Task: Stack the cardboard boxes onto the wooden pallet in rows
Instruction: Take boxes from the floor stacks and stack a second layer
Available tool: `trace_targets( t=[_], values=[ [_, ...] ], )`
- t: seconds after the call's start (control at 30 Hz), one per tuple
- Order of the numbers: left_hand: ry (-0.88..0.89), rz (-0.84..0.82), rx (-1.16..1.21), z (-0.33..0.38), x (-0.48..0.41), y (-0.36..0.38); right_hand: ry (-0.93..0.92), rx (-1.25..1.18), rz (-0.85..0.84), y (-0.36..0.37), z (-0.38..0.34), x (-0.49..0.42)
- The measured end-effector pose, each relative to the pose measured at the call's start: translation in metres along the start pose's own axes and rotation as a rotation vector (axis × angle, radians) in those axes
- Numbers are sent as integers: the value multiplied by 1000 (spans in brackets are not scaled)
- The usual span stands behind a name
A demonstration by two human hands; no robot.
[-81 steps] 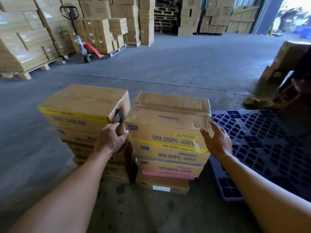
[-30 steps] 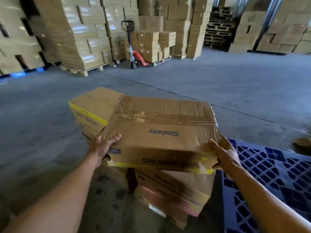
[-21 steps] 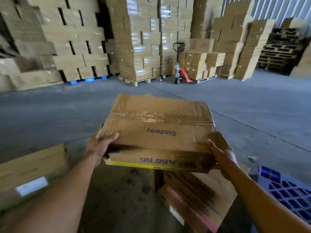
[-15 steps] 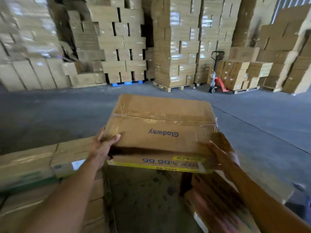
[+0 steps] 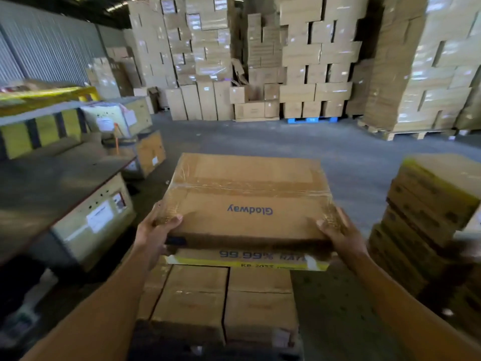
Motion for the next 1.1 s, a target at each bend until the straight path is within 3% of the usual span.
trace_targets(
  t=[0.23, 0.37, 0.53, 0.7, 0.9, 1.1],
  values=[
    [-81, 60, 80, -16, -59, -111, 40, 19, -171, 138, -21, -13],
    [-108, 45, 26, -38, -121, -143, 81, 23, -174, 209, -17, -43],
    [-149, 49, -33, -66, -227, -159, 115, -27, -174, 310, 10, -104],
    [-228, 110, -108, -97, -332, -167, 299, -142, -227, 405, 42, -153],
    [-360, 52, -169, -149, -425, -172, 398, 55, -223, 473, 88, -186],
    [-445, -61, -190, -210, -505, -178, 514, 55, -159, 533, 134, -194]
  ],
)
Point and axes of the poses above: each hand's wrist, its own x-axis away from the middle knuckle, its own y-axis out of the palm, z = x × y, the point moved 2 cm from there along -x, towards the middle knuckle, and after that the axes turned 3 degrees about -y, right-handed, at the moved point
